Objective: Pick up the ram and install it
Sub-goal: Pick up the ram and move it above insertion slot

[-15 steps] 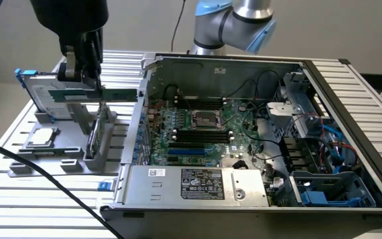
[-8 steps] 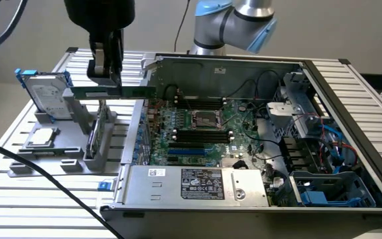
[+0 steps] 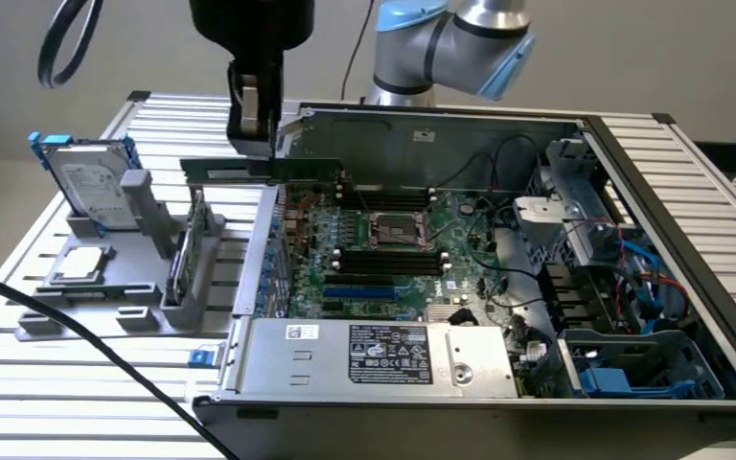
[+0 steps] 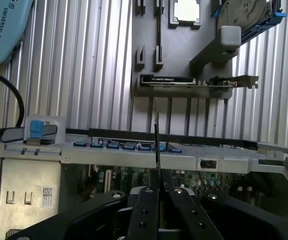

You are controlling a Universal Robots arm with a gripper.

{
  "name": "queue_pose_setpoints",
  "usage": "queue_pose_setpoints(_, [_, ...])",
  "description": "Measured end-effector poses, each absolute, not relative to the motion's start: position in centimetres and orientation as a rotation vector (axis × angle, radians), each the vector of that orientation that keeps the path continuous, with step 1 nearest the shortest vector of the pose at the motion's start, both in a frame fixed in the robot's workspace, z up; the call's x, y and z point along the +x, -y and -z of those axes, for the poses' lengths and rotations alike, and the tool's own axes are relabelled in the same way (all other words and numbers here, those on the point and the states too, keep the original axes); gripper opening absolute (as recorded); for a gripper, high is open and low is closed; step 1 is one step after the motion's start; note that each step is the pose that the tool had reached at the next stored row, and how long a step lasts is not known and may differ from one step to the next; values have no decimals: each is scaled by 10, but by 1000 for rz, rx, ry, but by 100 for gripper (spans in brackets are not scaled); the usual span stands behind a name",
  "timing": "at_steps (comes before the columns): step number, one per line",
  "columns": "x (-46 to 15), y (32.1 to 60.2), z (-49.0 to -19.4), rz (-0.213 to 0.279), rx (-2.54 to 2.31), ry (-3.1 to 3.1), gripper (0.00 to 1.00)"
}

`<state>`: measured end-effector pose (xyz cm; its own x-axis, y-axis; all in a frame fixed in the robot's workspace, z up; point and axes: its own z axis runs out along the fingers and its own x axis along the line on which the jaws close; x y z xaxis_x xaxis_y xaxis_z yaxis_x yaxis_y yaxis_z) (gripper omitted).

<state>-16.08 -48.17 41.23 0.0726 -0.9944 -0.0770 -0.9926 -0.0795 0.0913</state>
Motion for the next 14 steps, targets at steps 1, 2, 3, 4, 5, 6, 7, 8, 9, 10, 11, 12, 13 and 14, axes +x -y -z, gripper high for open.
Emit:
queue_pose_setpoints(1, [-157,480,-412,186,2290,2121,14])
queue_pose_setpoints(2, [-153,478,-412,186,2290,2121,14])
queue_pose_setpoints(3, [-149,477,-412,186,2290,2121,14])
queue_pose_setpoints(4, [-145,475,-411,186,2290,2121,14])
queue_pose_setpoints(5, [-141,473,-411,186,2290,2121,14])
queue_pose_setpoints(6, [-137,471,-411,186,2290,2121,14])
queue_pose_setpoints(7, [-133,470,-411,186,2290,2121,14])
queue_pose_setpoints(8, [-129,468,-410,186,2290,2121,14])
queue_pose_setpoints(9, [-125,467,-410,186,2290,2121,14])
queue_pose_setpoints(10, [-120,466,-409,186,2290,2121,14])
queue_pose_setpoints(11, [-116,466,-408,186,2290,2121,14])
queue_pose_setpoints(12, [-111,465,-408,186,2290,2121,14])
queue_pose_setpoints(13, [-106,464,-407,186,2289,2122,14])
queue_pose_setpoints(14, [-102,464,-406,186,2289,2122,14])
